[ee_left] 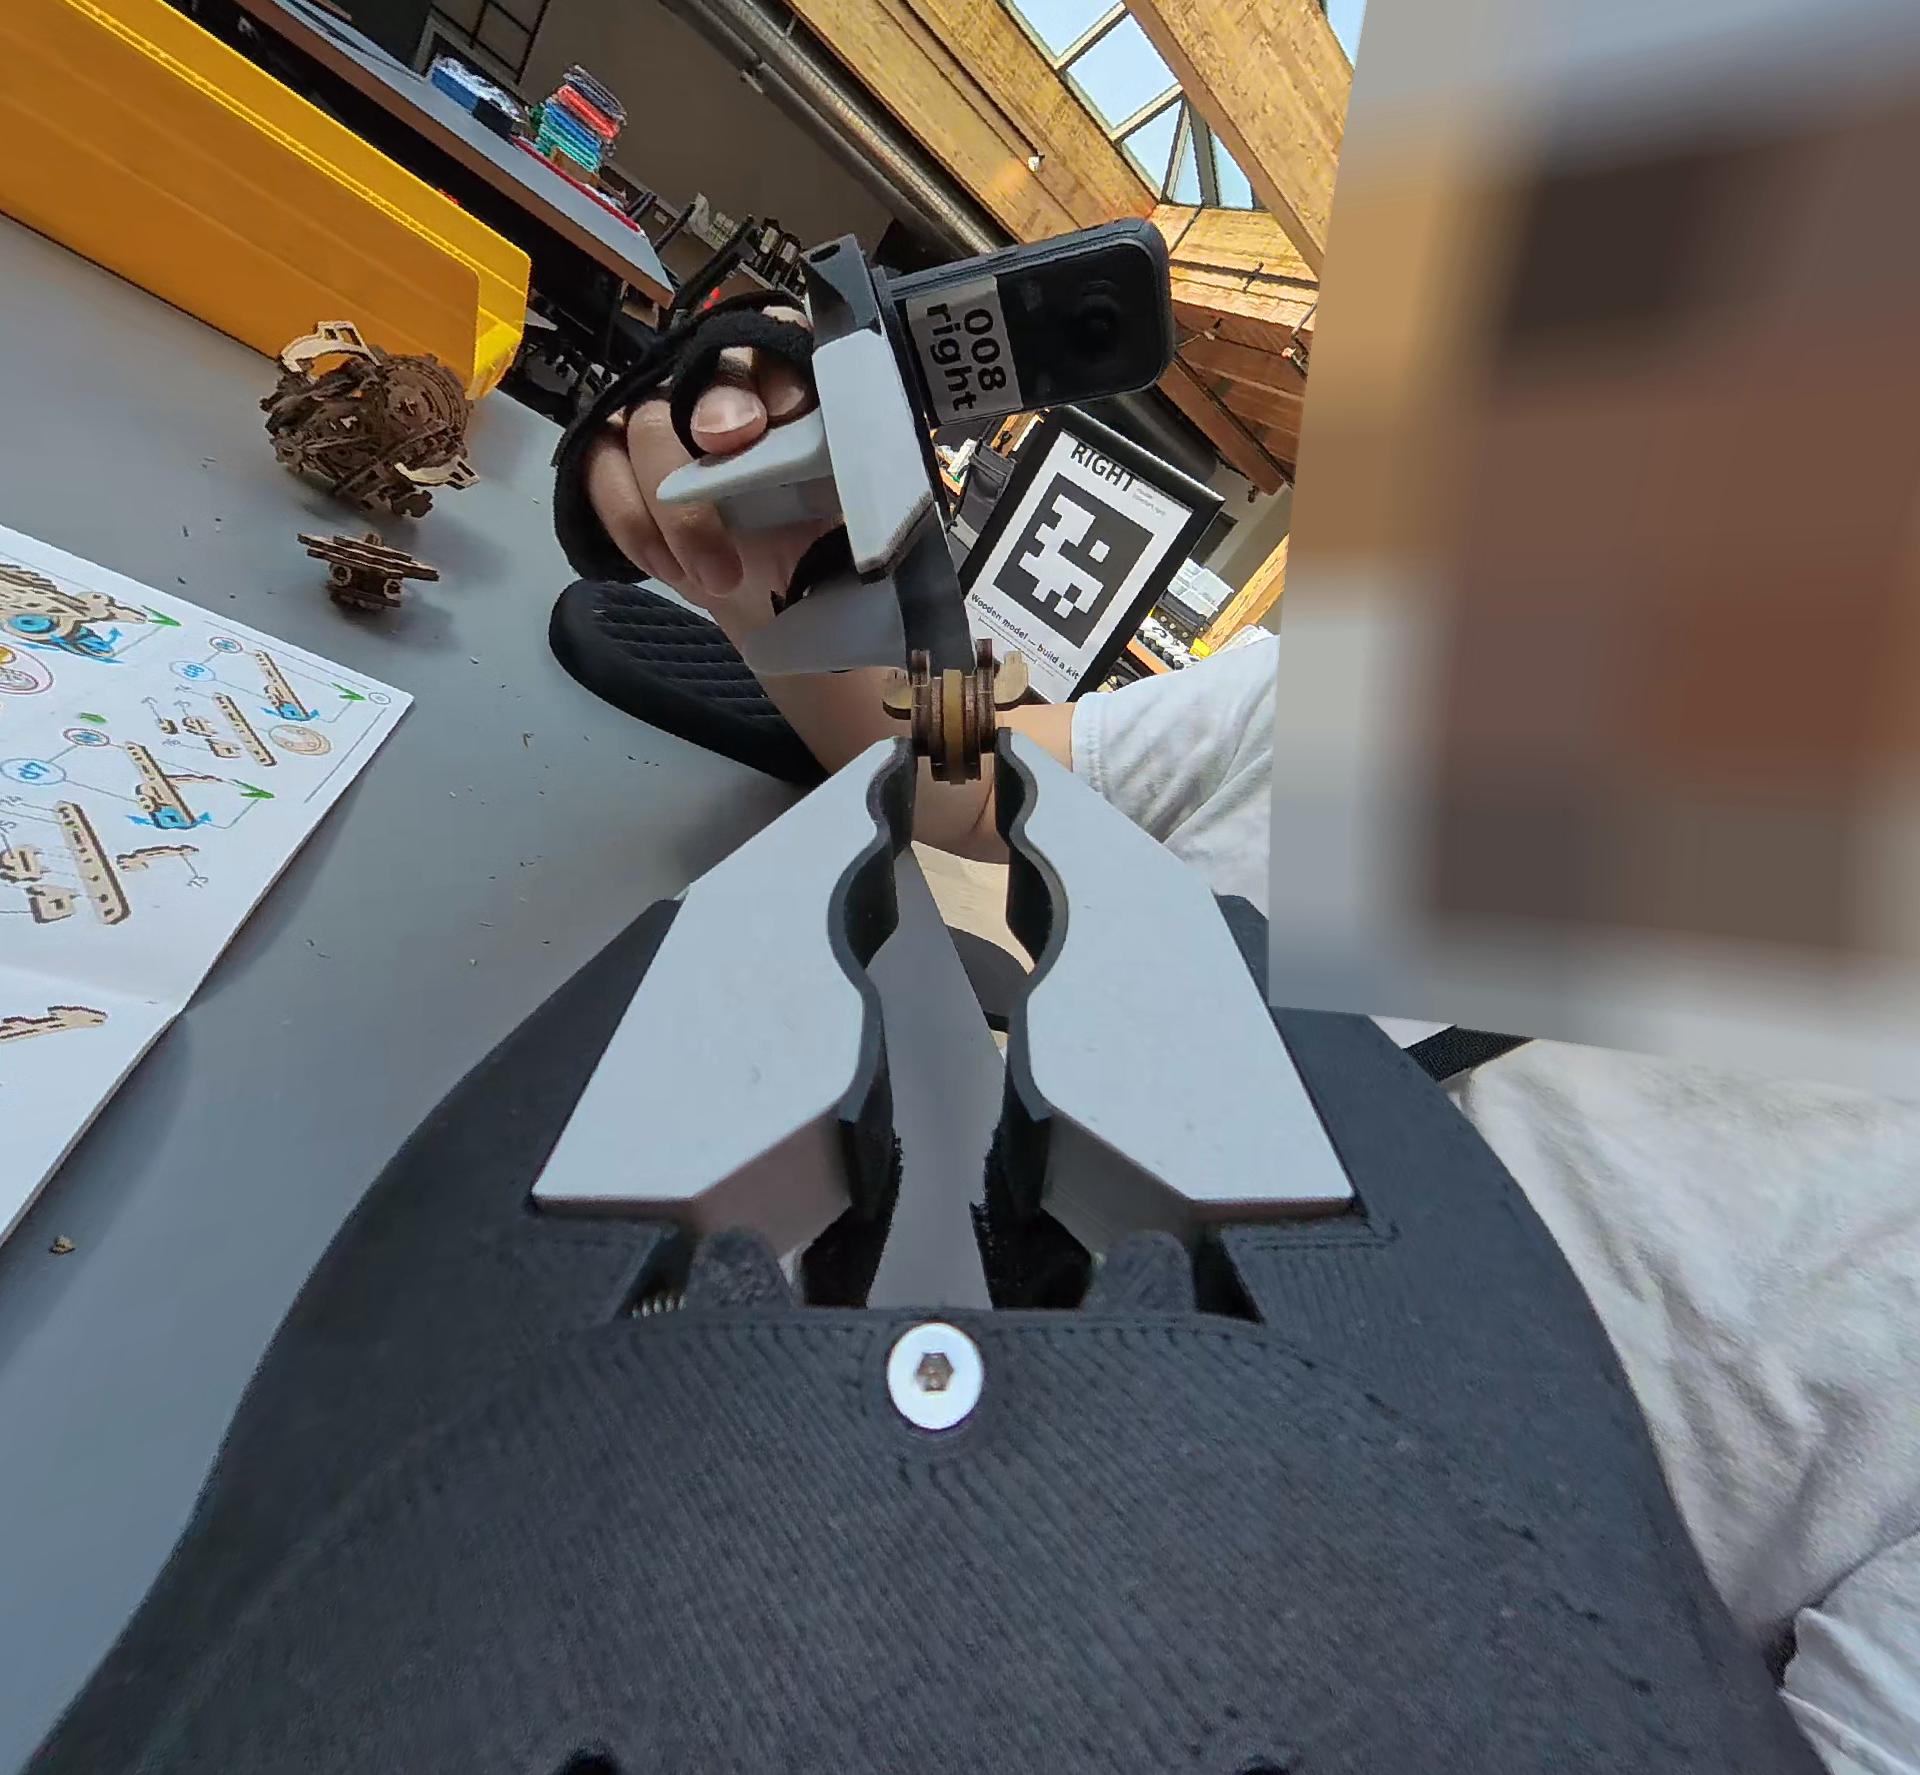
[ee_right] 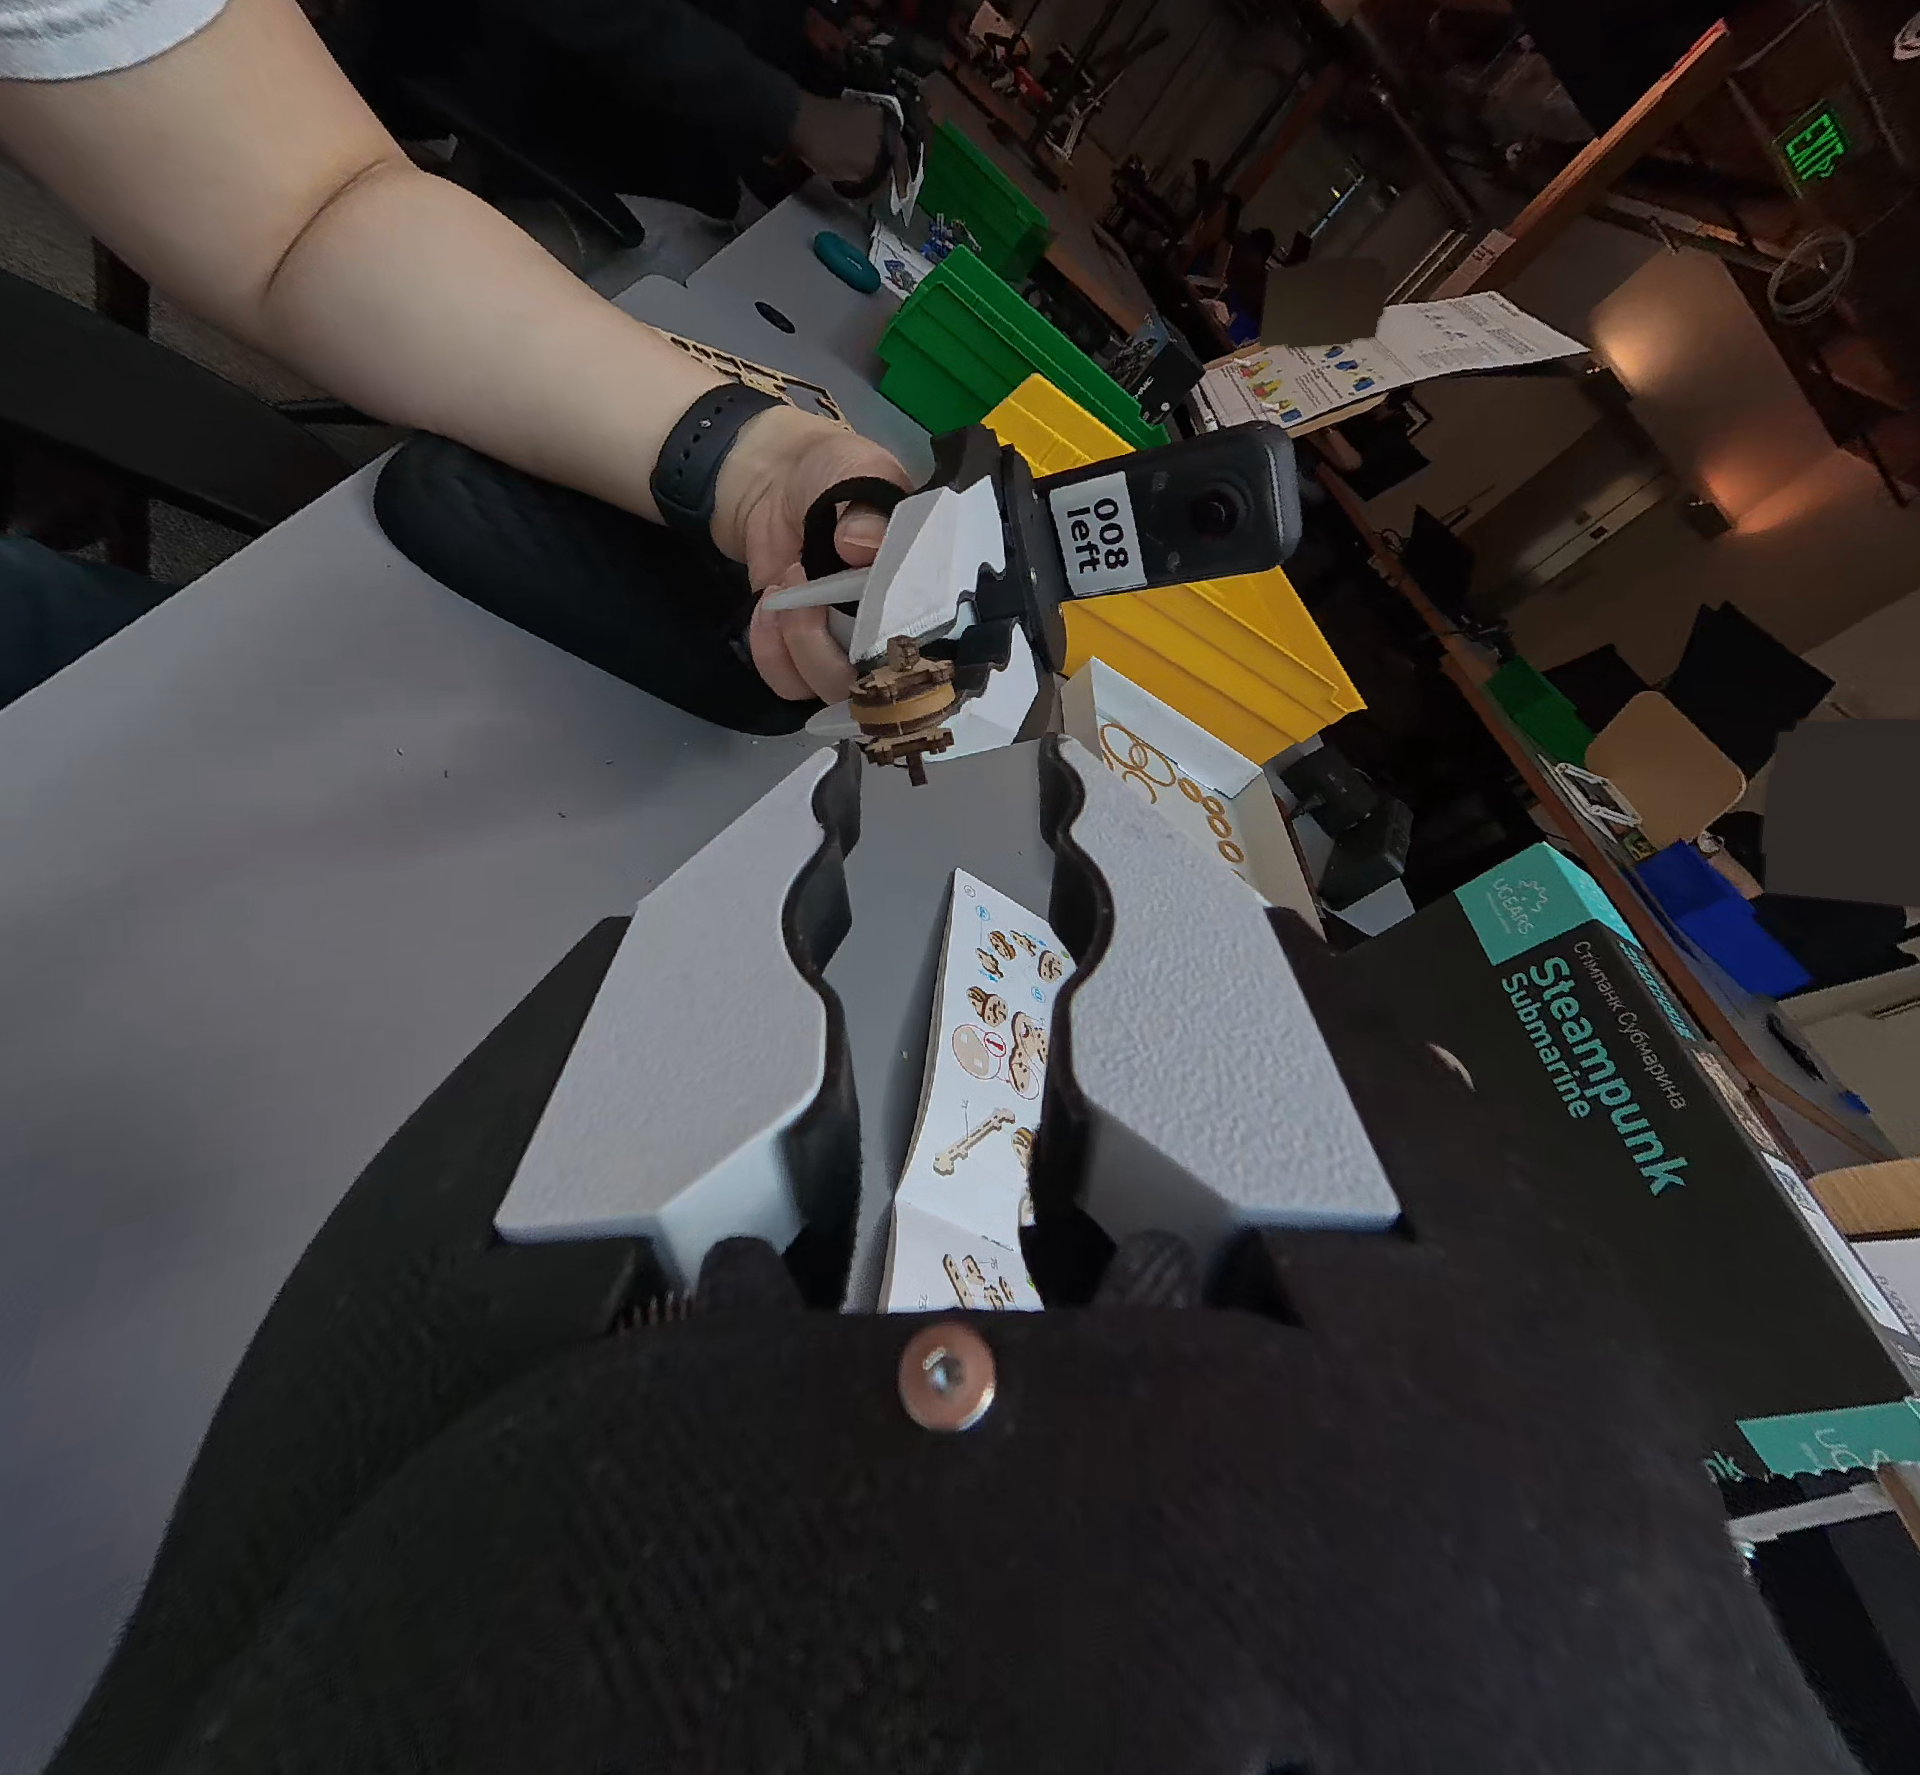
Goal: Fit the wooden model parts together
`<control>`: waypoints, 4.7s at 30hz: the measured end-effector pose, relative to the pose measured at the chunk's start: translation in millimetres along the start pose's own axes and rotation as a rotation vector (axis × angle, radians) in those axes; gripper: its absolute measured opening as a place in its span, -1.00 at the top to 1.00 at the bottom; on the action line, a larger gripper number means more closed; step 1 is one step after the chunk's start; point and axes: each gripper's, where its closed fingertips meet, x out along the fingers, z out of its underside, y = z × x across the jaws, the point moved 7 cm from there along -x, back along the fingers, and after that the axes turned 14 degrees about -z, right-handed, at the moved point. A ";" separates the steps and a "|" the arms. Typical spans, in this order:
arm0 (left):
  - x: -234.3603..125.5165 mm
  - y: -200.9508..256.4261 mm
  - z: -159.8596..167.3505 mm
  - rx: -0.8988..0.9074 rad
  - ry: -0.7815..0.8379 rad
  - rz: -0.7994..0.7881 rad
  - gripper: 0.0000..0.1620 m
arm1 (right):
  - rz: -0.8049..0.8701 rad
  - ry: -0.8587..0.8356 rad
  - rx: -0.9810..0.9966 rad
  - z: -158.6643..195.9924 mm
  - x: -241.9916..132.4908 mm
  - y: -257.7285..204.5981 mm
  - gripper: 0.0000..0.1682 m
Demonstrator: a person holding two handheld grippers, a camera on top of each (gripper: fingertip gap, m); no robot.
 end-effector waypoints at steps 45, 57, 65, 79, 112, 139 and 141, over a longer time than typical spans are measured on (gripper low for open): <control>-2.3 -11.5 10.6 -0.146 -0.125 0.009 0.84 | -0.032 -0.178 -0.151 0.6 19.6 -16.2 0.77; -3.2 -11.7 9.1 -0.140 -0.118 -0.001 0.84 | -0.021 -0.154 -0.141 2.3 19.3 -14.1 0.77; -8.8 -10.5 4.2 -0.119 -0.097 -0.046 0.84 | 0.002 -0.124 -0.114 3.8 17.8 -10.6 0.71; -86.0 -29.2 -22.5 0.431 0.257 -1.021 0.84 | 0.437 -0.076 0.238 50.2 -32.7 45.6 0.68; -83.1 5.9 -17.5 0.943 0.378 -1.414 0.84 | 0.731 0.055 0.535 84.4 -78.3 63.0 0.84; -92.5 11.5 -21.9 0.898 0.459 -1.395 0.84 | -0.170 -0.161 0.558 71.1 45.4 -2.0 0.57; -91.5 11.4 -21.6 0.904 0.452 -1.396 0.84 | -0.227 -0.243 0.557 74.7 62.6 -13.9 0.58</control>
